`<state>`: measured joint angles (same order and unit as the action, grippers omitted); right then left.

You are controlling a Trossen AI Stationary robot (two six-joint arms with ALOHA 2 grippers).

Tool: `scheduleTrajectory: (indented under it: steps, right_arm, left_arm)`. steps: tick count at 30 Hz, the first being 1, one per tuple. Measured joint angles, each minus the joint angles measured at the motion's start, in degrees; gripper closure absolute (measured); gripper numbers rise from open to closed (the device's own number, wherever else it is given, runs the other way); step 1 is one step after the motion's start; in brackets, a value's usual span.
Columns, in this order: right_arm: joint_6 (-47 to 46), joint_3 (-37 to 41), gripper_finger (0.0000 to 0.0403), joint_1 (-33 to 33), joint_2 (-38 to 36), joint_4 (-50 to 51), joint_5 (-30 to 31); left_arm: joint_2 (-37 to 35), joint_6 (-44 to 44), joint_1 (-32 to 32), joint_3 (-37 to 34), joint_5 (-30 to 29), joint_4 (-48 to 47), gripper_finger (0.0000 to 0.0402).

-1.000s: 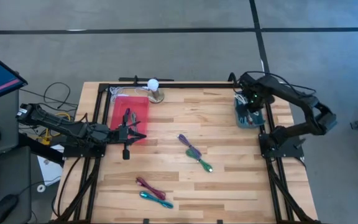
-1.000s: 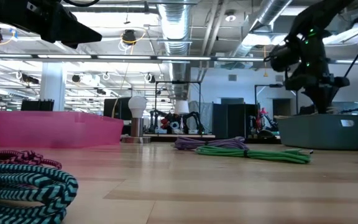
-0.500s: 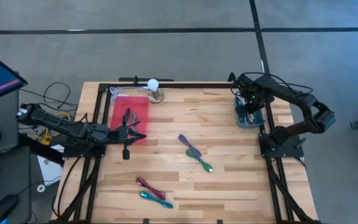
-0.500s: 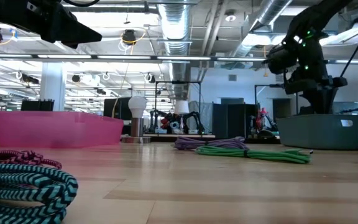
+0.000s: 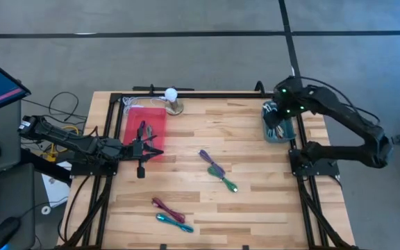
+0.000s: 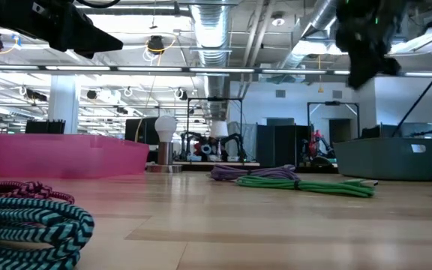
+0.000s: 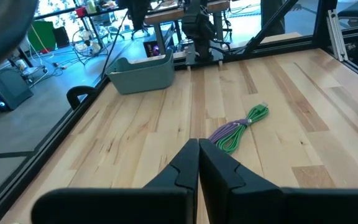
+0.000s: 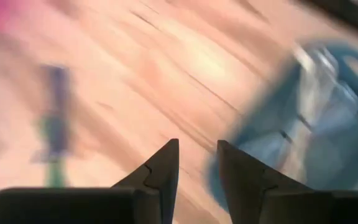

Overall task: Pick & Place USB Port
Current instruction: Put the pink patterned charger cable into the pink bin

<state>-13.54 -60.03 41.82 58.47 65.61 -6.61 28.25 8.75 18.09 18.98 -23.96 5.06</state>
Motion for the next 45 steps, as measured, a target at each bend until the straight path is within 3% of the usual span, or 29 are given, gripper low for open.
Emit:
scheduleTrajectory:
  steps: [5, 13, 19, 26, 34, 40, 45]
  right_arm:
    - [1.1, -1.0, 0.0301, -8.4, -6.7, -9.2, -4.4]
    - [-0.2, -1.0, 0.0301, -21.6, -15.9, -9.2, -3.9]
    - [-3.0, 1.1, 0.0301, -31.3, -19.9, -11.4, 3.3]
    - [-3.2, 13.2, 0.0301, -41.4, -26.4, -20.4, 10.9]
    - [-1.6, 31.6, 0.0301, -49.5, -35.2, -44.5, 12.0]
    - [3.0, 40.7, 0.0301, -53.7, -36.8, -62.8, 15.6]
    - [5.0, 45.5, 0.0301, -57.0, -36.7, -71.9, 15.7]
  left_arm:
    - [0.0, 0.0, 0.0, 0.0, 0.0, 0.0, 0.0390]
    - [0.0, 0.0, 0.0, 0.0, 0.0, 0.0, 0.0390]
    - [0.0, 0.0, 0.0, 0.0, 0.0, 0.0, 0.0390]
    - [0.0, 0.0, 0.0, 0.0, 0.0, 0.0, 0.0390]
    - [0.0, 0.0, 0.0, 0.0, 0.0, 0.1, 0.0390]
    - [0.5, -2.1, 0.0, 0.0, 0.0, 0.1, 0.0390]
    - [1.7, -3.6, 0.0, 0.0, 0.0, 0.3, 0.0390]
